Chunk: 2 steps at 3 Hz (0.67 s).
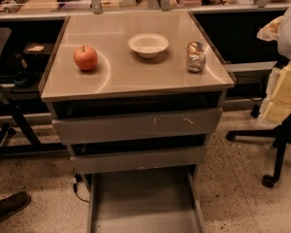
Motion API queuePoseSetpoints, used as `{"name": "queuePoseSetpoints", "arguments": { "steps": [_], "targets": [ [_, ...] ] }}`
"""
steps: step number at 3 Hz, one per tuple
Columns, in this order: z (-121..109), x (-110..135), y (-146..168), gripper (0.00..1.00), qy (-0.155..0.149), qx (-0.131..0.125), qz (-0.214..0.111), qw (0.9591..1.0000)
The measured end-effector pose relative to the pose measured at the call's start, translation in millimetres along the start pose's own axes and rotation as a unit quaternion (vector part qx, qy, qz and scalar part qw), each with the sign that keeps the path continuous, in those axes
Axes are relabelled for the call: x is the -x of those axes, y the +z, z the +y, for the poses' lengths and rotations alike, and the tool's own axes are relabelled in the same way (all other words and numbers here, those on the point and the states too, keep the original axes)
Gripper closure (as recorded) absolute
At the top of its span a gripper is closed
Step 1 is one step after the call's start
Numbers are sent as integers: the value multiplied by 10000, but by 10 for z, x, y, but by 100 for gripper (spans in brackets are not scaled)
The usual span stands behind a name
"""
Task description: Place orange can into bottom drawer
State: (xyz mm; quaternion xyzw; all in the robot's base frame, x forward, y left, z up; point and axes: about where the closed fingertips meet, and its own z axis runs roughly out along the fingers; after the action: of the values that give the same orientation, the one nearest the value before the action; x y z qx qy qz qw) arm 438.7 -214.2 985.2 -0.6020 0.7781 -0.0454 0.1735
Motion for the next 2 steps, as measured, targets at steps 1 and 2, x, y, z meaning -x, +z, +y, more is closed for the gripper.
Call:
{"name": "queuePoseSetpoints", "arguments": {
  "steps": [1,2],
  "targets": [
    [-6,5,-3,0,10,-9,14,10000],
    [-91,72,231,0,434,306,-78,9986]
  ]
}}
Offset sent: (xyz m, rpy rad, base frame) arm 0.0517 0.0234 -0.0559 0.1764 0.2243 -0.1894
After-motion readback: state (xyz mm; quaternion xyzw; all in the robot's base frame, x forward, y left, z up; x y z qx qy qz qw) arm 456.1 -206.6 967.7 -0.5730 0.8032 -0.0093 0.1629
